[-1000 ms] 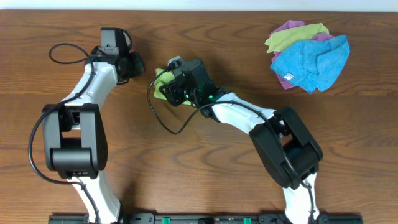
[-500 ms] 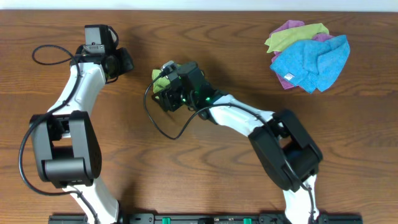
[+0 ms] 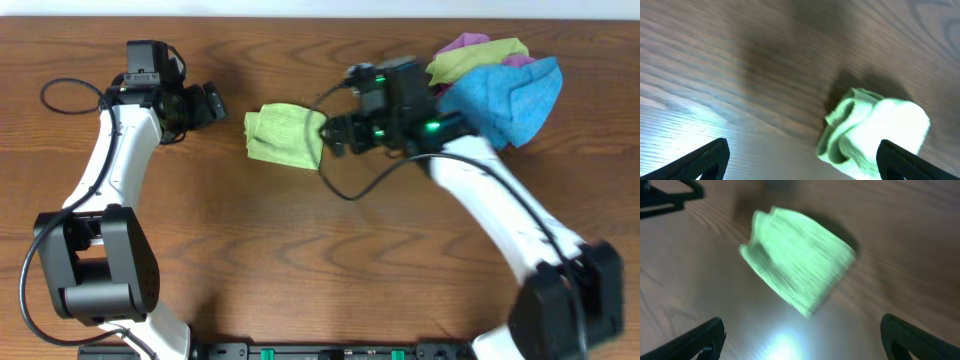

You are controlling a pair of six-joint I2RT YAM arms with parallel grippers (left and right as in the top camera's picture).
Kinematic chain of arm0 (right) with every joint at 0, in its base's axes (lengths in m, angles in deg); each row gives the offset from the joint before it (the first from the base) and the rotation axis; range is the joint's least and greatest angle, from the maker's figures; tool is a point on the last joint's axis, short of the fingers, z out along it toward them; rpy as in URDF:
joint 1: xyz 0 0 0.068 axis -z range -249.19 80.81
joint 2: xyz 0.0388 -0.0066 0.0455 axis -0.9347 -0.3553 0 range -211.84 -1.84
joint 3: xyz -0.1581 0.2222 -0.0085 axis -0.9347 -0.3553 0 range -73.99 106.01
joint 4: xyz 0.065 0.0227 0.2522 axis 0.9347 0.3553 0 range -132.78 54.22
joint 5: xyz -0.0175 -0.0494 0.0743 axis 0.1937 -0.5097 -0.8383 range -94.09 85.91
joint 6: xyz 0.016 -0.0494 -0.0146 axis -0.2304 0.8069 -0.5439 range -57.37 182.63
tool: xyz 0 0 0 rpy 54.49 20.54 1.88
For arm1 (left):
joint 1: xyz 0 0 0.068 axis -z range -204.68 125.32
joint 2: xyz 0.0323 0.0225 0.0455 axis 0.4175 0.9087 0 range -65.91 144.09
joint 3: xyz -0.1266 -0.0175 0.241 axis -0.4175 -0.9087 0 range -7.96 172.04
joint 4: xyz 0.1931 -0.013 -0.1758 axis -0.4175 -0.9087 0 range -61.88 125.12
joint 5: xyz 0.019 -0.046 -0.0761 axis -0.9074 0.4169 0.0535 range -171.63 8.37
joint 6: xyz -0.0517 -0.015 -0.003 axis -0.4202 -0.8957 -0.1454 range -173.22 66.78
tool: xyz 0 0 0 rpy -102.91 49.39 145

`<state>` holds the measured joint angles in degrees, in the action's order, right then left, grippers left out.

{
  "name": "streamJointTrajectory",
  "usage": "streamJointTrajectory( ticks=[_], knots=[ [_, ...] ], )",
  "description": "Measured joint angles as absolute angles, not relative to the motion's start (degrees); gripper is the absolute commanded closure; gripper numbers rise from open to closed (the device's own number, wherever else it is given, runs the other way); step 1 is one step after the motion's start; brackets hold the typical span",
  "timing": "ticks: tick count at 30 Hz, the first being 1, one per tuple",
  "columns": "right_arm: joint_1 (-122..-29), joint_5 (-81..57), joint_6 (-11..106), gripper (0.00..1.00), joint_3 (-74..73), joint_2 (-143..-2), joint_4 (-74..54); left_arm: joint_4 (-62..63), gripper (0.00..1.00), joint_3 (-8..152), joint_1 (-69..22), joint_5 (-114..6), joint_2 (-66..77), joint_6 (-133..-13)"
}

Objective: Fold the cloth

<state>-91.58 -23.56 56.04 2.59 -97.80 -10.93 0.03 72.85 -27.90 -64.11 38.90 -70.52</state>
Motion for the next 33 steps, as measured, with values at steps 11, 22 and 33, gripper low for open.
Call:
streamJointTrajectory(
  ticks=[11, 22, 33],
  knots=[
    [-75.71, -23.6, 61.94, 0.01, -13.21, -75.57, -4.04, -0.89, 0.05, 72.76, -26.26, -56.72, 38.9, -74.45],
    [-68.65, -23.64, 57.29, 0.01, -39.38, -51.79, -5.97, 5.51, 0.05, 62.23, -22.04, -54.27, 38.86, -80.96],
    [-68.65, -23.67, 47.62, 0.01, -47.29, -40.82, -6.01, 18.78, 0.04, 53.07, -22.0, -51.1, 38.86, -89.27]
  ],
)
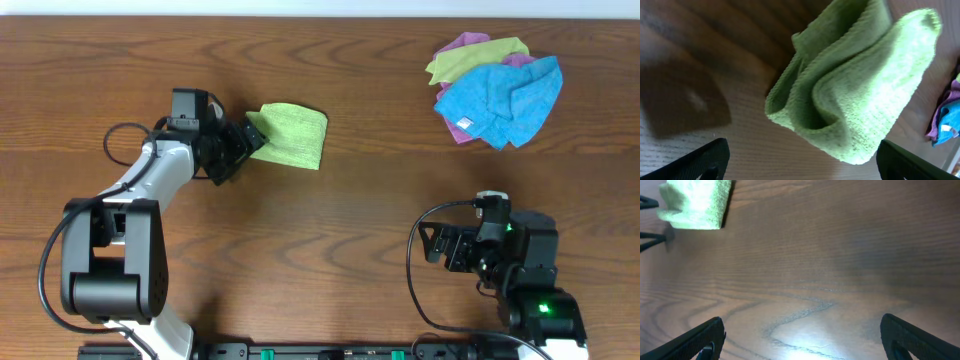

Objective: Fold the cloth

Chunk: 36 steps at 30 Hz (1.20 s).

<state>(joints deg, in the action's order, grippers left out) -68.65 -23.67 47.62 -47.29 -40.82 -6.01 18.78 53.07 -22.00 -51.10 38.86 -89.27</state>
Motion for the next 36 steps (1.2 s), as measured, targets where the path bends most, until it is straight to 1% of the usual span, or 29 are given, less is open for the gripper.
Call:
streamJointTrajectory(
  ticks=[11, 12, 14, 17, 19, 21, 22, 23, 28, 30, 33, 36],
  knots=[
    [-68.65, -23.67, 46.47, 0.01, -47.31, -40.82, -5.94, 27.44, 0.05, 52.28, -19.99, -50.49, 41.3, -93.55],
    [-68.65, -23.67, 46.47, 0.01, -47.31, -40.82, -5.97, 28.09, 0.04, 52.26, -19.71, -50.49, 41.87, -93.95],
    [-68.65, -23.67, 46.47, 0.01, -47.33, -40.82, -5.97, 29.42, 0.0, 52.28, -19.29, -50.19, 42.81, -94.56],
    [-68.65, -23.67, 46.47, 0.01, -47.33, -40.82, -5.94, 31.37, 0.2, 52.28, -18.83, -50.19, 43.53, -96.4],
    [-68.65, -23.64, 46.47, 0.01, -47.33, -40.82, -5.99, 32.62, 0.39, 52.33, -18.68, -50.14, 44.39, -97.18],
    [-68.65, -23.67, 46.44, 0.01, -47.38, -40.82, -5.94, 33.88, 0.77, 52.35, -18.44, -50.23, 45.59, -97.73],
    [-68.65, -23.67, 46.47, 0.01, -47.38, -40.82, -5.94, 34.41, 0.89, 52.35, -18.24, -50.27, 46.22, -98.08],
    [-68.65, -23.64, 46.47, 0.01, -47.38, -40.82, -5.97, 35.22, 0.94, 52.35, -18.09, -50.3, 46.97, -98.25],
    [-68.65, -23.67, 46.44, 0.01, -47.38, -40.82, -5.92, 39.83, 0.94, 52.33, -17.67, -50.03, 48.39, -98.41],
    [-68.65, -23.67, 46.44, 0.01, -47.38, -40.82, -5.94, 39.89, 0.94, 52.79, -17.96, -49.84, 48.36, -98.3],
    [-68.65, -23.67, 46.44, 0.01, -47.38, -40.82, -5.94, 36.09, 0.95, 55.85, -19.6, -49.44, 48.32, -97.47],
    [-68.65, -23.67, 46.44, 0.01, -47.38, -40.82, -5.94, 29.01, 0.94, 64.15, -23.27, -50.41, 48.1, -95.63]
  ],
)
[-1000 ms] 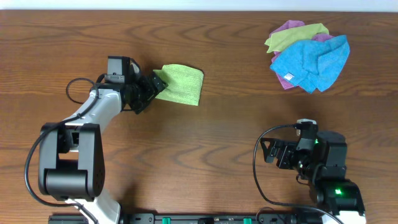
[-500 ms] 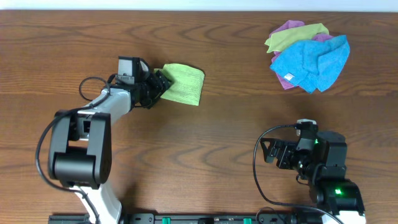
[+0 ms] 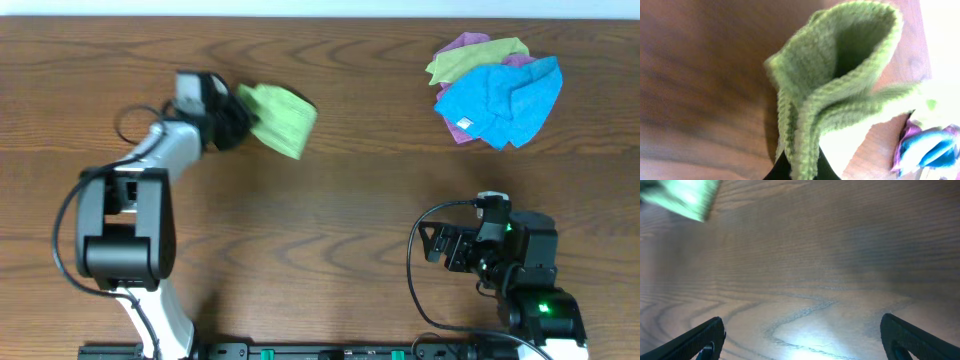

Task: Fold the cloth
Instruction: 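Drag the green cloth up-left toward the table's top edge with left gripper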

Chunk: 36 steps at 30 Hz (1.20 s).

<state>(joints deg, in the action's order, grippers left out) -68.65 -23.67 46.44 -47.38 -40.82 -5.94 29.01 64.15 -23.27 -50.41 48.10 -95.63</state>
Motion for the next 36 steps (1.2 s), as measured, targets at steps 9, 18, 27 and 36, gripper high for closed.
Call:
streamJointTrajectory(
  ticks=[9, 18, 27, 36],
  knots=[
    [-68.65, -23.64, 46.44, 0.01, -47.4, -40.84, -5.97, 23.79, 0.94, 89.44, -33.28, -53.2, 49.28, -92.86],
    [-68.65, -23.67, 46.44, 0.01, -47.4, -40.82, -5.97, 23.35, 0.94, 102.6, -34.0, -50.82, 64.63, -92.42],
    [-68.65, -23.67, 46.44, 0.01, -47.4, -40.82, -5.94, 18.95, 0.94, 106.71, -34.53, -47.94, 72.67, -91.92],
    [-68.65, -23.67, 46.44, 0.01, -47.4, -40.82, -5.94, 11.85, 0.94, 107.08, -38.59, -50.08, 74.57, -87.24]
  ],
)
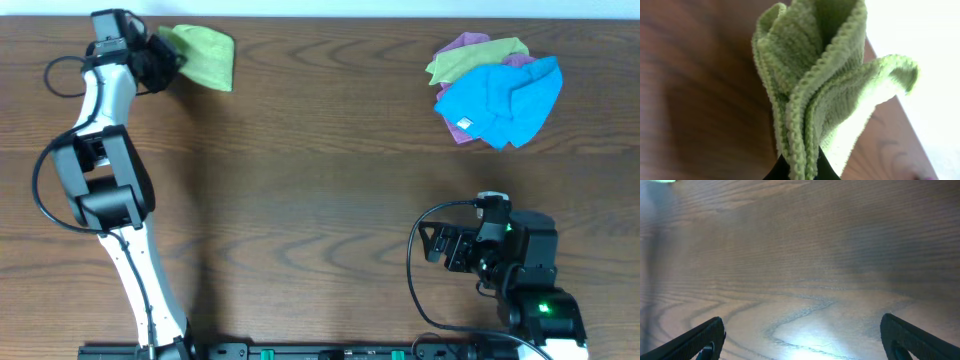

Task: Fold the cloth
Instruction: 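Drag the green cloth up-left toward the table's top edge with left gripper, then release the green cloth and pull the left gripper back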

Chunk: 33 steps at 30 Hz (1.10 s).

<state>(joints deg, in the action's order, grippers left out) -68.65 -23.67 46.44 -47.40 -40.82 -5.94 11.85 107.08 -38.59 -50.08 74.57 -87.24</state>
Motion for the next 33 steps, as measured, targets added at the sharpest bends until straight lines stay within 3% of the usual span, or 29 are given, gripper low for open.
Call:
streamJointTrajectory(
  ticks=[4, 10, 12, 13, 33],
  knots=[
    [-68.65, -23.67, 46.44, 0.01, -47.4, -40.82, -5.97, 11.17, 0.9, 107.08, -39.66, -51.1, 74.59, -84.79],
    [-68.65, -23.67, 46.44, 0.01, -47.4, -40.82, -5.97, 9.12, 0.3, 107.1, -39.6, -53.53, 74.59, -81.29],
    [-68.65, -23.67, 46.44, 0.01, -47.4, -40.82, -5.94, 8.64, 0.18, 107.1, -39.6, -53.79, 74.59, -80.0],
    [-68.65, -23.67, 46.44, 0.01, -47.4, -40.82, -5.94, 8.31, 0.06, 107.1, -39.62, -53.84, 74.59, -79.48],
    [-68.65, -23.67, 46.44, 0.01, -47.4, -40.82, -5.97, -3.97, 0.04, 107.17, -45.8, -57.95, 70.94, -72.29]
  ],
)
